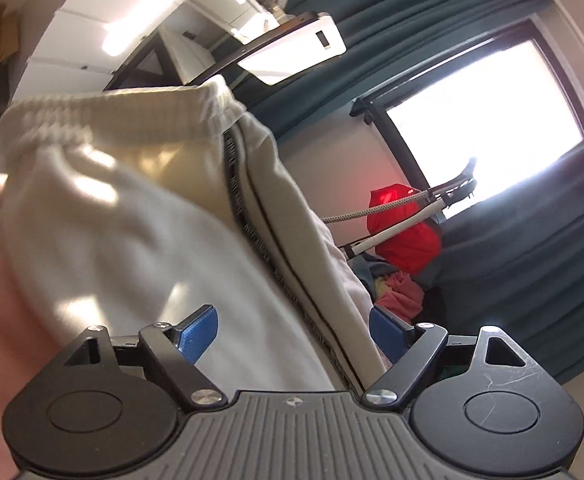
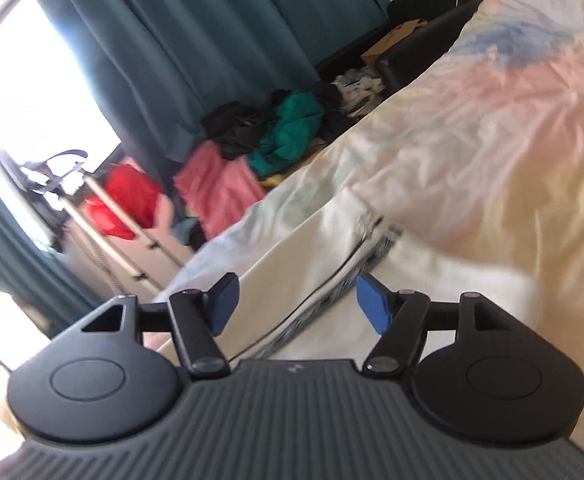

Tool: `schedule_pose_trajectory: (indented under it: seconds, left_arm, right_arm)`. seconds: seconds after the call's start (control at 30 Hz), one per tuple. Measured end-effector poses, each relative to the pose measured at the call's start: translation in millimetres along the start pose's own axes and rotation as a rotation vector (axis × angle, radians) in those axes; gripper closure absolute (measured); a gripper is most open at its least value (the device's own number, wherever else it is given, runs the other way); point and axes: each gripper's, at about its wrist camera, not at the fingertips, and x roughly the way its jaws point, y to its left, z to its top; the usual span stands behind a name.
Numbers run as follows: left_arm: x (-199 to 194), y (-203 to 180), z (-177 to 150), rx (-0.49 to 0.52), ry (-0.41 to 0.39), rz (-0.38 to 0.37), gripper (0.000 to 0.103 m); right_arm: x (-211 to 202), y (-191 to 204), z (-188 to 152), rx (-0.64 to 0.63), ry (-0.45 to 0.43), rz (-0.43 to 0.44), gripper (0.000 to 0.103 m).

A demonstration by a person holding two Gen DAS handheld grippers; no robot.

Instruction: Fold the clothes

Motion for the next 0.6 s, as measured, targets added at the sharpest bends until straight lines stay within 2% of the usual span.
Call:
schedule_pose_trajectory:
  seconds: [0.1, 0.17, 0.27, 0.4, 0.53, 0.6]
  left_arm:
    - [-12.3, 19.6, -20.8, -0.15, 0.055, 0.056, 0.018]
    - [-16.0, 29.9, -27.7, -0.26, 0.075, 0.061, 0.018]
    - [-14.3, 35.7, -26.7, -0.293, 0.098, 0.036, 0.013]
    - [-0.2, 53.2, -24.0, -0.353, 0.065, 0.027, 0.016]
    - [21.3, 48.7, -10.9, -0.312, -0.016, 0.053, 0.022]
    - [30.2, 43.1, -4.1, -0.234, -0.069, 0.053, 0.027]
  right_arm:
    - [-28.9, -11.8, -28.6, 0.091, 0.057, 0.084, 0.035]
    - [-45.3, -19.4, -47.0, 0.148, 0.096, 0.134, 0.035]
    - [-33.9, -27.2, -67.6, 0.195, 0.175, 0.13, 0.035]
    - [-18.5, -37.2, -93.6, 0.254, 0.271, 0.127, 0.036]
    - [3.5, -46.7, -89.3, 0.293, 0.154, 0.151, 0.038]
    - [15.7, -53.3, -82.9, 0.295, 0.102, 0.156, 0.041]
